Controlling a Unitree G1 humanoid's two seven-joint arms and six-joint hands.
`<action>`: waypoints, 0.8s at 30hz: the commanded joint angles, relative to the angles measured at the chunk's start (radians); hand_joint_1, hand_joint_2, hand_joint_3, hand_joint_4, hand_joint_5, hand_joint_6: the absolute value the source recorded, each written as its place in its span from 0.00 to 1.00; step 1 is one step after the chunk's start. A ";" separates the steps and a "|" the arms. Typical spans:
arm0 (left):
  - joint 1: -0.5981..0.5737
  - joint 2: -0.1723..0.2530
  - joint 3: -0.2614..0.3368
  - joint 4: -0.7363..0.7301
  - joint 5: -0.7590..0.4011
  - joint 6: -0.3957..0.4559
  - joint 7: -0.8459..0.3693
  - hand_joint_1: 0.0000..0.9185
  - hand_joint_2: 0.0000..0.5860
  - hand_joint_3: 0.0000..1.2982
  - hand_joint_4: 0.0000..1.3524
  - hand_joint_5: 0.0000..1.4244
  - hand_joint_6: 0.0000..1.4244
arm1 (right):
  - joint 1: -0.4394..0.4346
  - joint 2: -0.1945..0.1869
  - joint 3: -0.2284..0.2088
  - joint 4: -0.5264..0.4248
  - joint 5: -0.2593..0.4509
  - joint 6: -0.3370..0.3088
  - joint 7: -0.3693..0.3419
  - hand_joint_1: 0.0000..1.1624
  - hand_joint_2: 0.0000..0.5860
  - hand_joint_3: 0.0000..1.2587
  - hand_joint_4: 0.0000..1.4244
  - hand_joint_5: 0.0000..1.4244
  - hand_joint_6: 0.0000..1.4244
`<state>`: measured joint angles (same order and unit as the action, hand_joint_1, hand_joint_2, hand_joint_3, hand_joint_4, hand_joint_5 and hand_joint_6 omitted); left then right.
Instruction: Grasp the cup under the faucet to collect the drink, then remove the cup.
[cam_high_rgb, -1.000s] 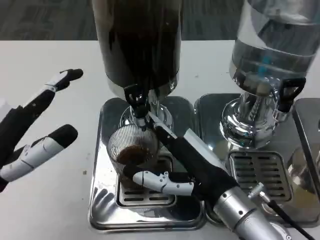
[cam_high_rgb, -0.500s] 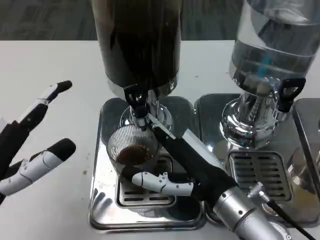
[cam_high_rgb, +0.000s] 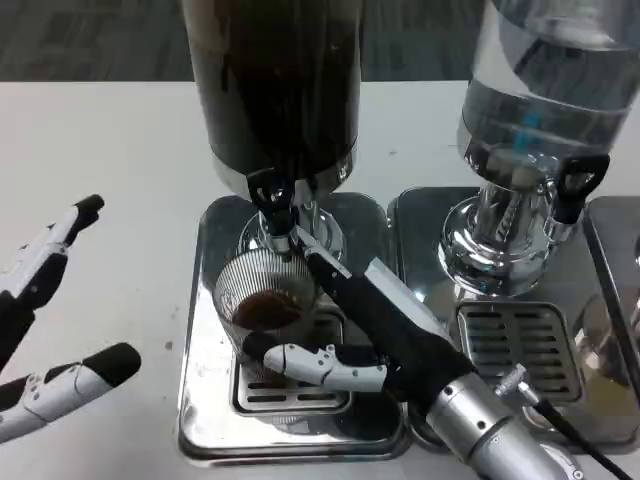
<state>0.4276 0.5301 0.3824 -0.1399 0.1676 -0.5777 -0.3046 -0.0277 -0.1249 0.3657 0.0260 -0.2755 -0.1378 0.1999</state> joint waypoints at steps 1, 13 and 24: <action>0.021 0.004 0.008 0.007 0.012 -0.018 0.018 0.00 0.02 0.00 0.00 0.00 0.00 | 0.007 -0.003 -0.007 -0.024 0.006 0.004 0.002 0.46 0.32 0.00 0.00 0.00 0.00; 0.054 -0.034 -0.017 -0.054 0.049 0.017 0.041 0.00 0.01 0.00 0.00 0.00 0.00 | -0.002 -0.024 -0.014 -0.002 0.028 -0.020 0.024 0.46 0.32 0.00 0.00 0.00 0.00; 0.062 -0.026 -0.024 -0.062 0.038 0.034 0.028 0.00 0.04 0.00 0.00 0.00 0.00 | -0.021 -0.020 -0.006 0.028 0.010 -0.016 0.014 0.47 0.31 0.00 0.00 0.00 0.00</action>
<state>0.4794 0.5007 0.3670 -0.1861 0.2057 -0.5530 -0.2757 -0.0301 -0.1523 0.3607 0.0392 -0.2598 -0.1390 0.2233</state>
